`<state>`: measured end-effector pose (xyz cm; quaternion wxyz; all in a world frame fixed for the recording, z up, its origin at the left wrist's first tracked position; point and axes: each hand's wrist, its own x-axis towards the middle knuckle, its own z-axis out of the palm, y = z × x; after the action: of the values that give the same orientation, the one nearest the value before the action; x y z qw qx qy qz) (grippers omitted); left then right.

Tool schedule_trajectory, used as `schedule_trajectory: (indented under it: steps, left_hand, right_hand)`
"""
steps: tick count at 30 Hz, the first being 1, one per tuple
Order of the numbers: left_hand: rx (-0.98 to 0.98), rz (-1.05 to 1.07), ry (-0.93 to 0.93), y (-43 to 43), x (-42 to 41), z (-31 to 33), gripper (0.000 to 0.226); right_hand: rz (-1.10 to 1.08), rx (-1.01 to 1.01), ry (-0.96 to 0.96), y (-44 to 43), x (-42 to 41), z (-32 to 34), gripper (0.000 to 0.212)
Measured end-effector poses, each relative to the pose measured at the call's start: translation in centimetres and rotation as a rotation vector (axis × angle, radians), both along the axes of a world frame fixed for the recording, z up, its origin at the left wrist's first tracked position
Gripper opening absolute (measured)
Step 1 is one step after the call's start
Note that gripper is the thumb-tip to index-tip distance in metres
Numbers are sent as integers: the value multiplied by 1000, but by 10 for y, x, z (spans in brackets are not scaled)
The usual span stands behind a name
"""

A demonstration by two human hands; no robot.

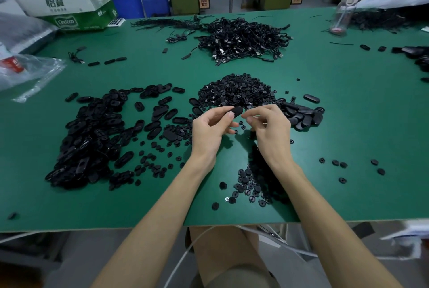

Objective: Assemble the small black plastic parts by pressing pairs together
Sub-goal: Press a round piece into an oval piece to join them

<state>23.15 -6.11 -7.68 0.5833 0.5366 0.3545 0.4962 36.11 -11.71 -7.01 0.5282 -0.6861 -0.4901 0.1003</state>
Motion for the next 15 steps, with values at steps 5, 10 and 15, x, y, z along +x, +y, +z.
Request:
schedule_trajectory:
  steps: [5, 10, 15]
  left_hand:
    - [-16, -11, -29, -1, 1, -1, 21]
    - [-34, 12, -61, -1, 2, -1, 22]
    - [-40, 30, -49, -1, 2, -1, 16]
  right_hand:
    - [-7, -17, 13, 1, 1, -1, 16]
    - [-18, -50, 21, 1, 0, 0, 17]
    - [4, -31, 58, -1, -1, 3, 17]
